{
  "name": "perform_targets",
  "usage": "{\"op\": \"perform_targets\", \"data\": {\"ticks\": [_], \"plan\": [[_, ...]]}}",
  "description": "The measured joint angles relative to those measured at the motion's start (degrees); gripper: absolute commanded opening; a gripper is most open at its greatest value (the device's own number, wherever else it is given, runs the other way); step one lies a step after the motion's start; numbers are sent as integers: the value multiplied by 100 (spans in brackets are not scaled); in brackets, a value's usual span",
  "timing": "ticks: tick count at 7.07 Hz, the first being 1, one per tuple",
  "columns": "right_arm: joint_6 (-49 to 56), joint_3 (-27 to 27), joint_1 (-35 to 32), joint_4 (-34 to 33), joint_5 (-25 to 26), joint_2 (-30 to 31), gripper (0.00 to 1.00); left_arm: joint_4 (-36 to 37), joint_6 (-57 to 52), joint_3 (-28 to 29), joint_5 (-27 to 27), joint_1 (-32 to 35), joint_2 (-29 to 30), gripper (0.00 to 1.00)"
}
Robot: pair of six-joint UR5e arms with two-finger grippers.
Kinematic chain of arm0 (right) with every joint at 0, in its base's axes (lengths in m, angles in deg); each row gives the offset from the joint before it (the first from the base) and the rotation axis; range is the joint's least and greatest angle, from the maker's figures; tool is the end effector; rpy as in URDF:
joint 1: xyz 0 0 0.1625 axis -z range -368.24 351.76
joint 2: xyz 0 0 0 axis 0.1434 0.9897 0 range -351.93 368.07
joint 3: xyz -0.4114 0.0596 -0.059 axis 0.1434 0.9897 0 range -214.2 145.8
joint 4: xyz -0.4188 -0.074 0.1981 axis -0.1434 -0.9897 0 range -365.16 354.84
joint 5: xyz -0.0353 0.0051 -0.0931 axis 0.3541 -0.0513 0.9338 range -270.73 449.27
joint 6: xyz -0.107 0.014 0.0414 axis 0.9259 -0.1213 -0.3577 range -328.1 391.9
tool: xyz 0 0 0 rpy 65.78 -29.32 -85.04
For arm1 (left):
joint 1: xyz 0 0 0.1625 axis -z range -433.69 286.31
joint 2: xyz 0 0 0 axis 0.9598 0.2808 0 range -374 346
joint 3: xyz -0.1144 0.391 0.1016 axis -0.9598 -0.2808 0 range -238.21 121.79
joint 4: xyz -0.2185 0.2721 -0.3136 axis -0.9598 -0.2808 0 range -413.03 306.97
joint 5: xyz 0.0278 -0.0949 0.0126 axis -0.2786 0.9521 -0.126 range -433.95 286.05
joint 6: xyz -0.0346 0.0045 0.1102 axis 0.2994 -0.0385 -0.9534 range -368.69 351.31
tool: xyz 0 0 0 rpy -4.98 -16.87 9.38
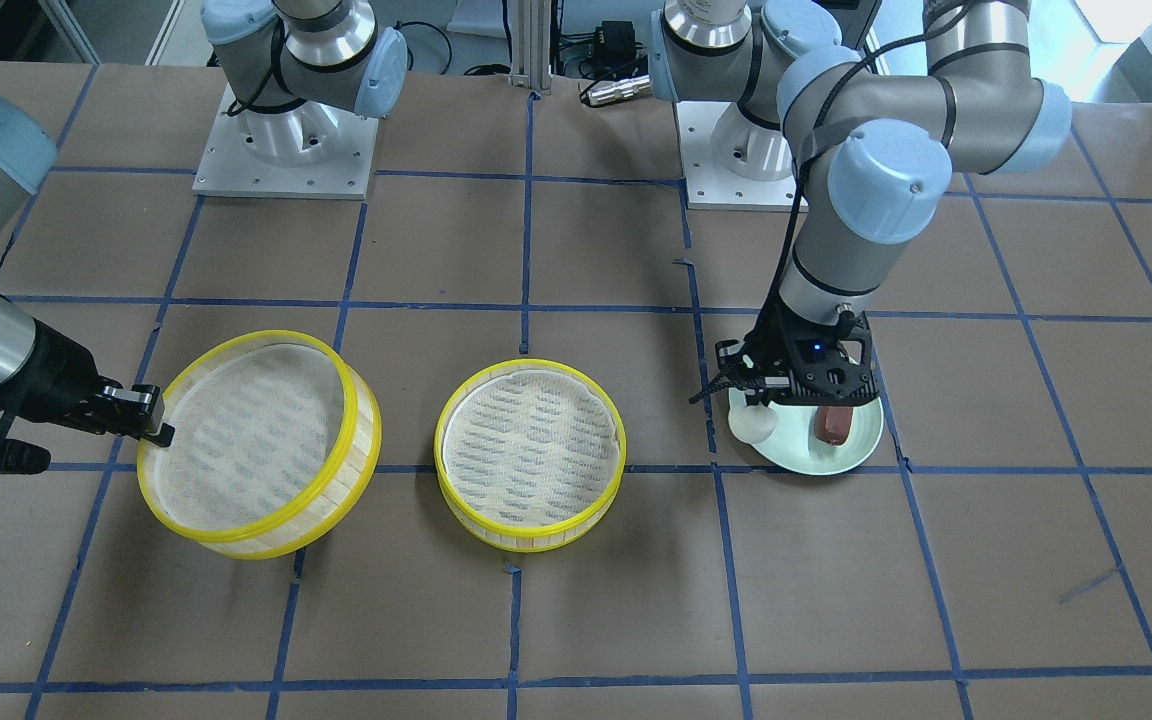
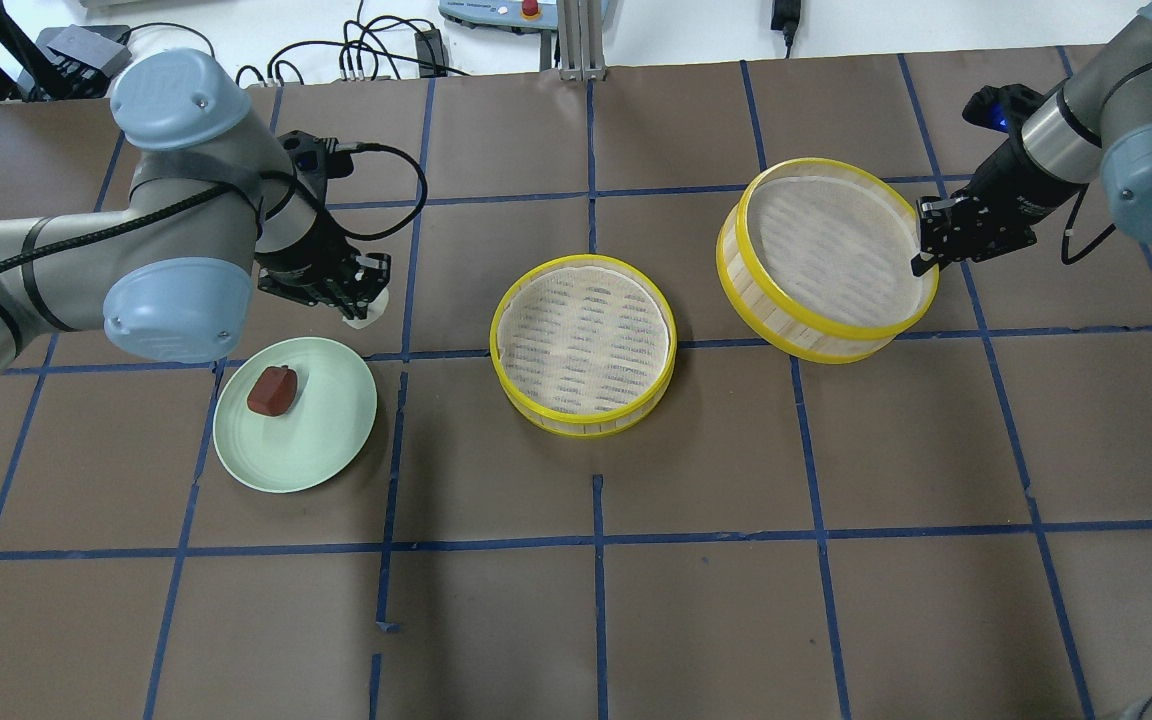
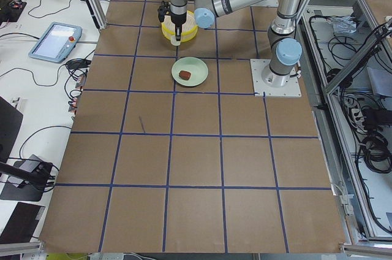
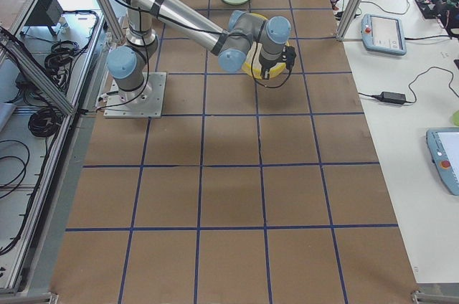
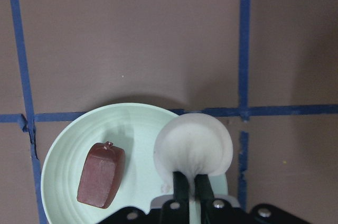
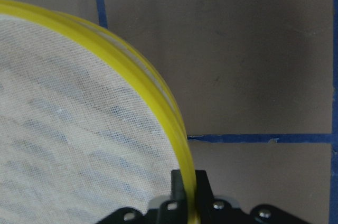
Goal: Stack buns with steamer
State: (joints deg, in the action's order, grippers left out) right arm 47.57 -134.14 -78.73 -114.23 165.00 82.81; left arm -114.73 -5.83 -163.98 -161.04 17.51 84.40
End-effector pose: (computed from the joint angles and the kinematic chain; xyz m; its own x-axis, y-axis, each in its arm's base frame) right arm -0.0495 -0.6240 0.2540 -0.9608 0.0826 -0.2648 0.0756 0.9965 0.0366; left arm -0.1513 -0.5764 0.2857 -0.9982 -0.0253 0.0541 -0.0290 0.9972 -0.0694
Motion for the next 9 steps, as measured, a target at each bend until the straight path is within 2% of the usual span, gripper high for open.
{"op": "perform_targets", "data": {"ticks": [2,3,4,6,8,9], "plan": [[-94,21,-34,-6,19,10,11,139,1269,377,216,834,324,6],[-214,38,-126,-5,76,11,11,485,1770,531,236,1188,683,42],[-386,75,-277,-3,177,13,12,900,2114,617,238,1437,1035,99],[-675,174,-576,3,510,13,12,1250,2295,596,211,1578,1275,100],[-910,245,-828,-2,739,14,12,1271,2243,567,145,1570,1256,100],[-1103,262,-983,-3,854,14,12,1219,1864,558,-19,1394,1157,100]]}}
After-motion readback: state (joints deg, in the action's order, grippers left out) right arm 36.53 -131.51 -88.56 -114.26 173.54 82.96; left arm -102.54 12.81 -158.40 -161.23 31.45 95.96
